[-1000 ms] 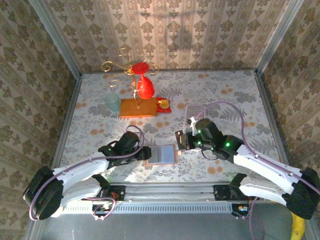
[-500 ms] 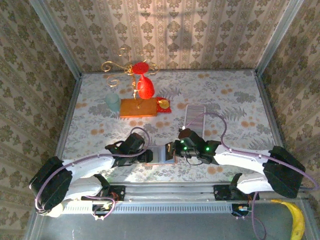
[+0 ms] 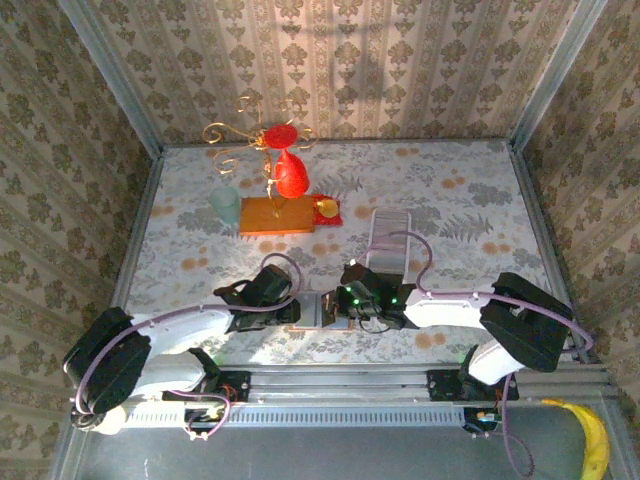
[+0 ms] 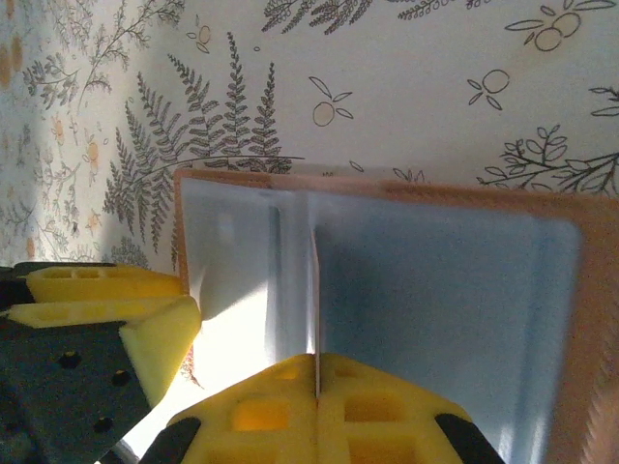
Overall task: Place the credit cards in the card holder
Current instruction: Insert the credit card into the card slot.
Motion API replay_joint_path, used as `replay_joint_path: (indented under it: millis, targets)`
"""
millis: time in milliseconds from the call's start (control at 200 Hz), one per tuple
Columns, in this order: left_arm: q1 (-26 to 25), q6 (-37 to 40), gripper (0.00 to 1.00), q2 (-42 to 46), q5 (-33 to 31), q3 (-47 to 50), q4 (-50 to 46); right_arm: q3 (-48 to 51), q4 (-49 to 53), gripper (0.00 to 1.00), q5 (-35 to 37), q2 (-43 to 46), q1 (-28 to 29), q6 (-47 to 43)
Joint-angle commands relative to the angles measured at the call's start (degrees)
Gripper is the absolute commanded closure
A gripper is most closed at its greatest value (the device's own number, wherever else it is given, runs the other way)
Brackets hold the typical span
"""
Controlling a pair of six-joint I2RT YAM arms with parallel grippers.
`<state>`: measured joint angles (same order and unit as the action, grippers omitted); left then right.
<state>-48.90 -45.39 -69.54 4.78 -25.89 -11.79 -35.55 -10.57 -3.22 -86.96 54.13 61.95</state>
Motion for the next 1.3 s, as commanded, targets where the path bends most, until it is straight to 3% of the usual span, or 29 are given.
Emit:
replay_joint_path:
  millis: [0,505,965,1300]
  targets:
    - [-0.5,0.0,0.74,-1.2,-0.1,-0.5,-1.0,-1.0,-5.0,1.00,2.4,-1.1,0.5,0.5]
    - [-0.7,-0.5,0.76,-1.0,-0.5,0.0,-1.2,2.5,-7.5,1.00,8.2,-0.4,1.5,4.8]
    - [-0.7,-0.7,0.77,-0.9,-0.4,0.2,-1.1,4.8,-15.0,1.00,7.7,-2.5,2.5,9.3]
    - [-0.7,-0.7,0.78,-0.7,-0.3,0.6,-1.0,5.8,-11.5,1.00,10.2,-0.9,4.0,11.3]
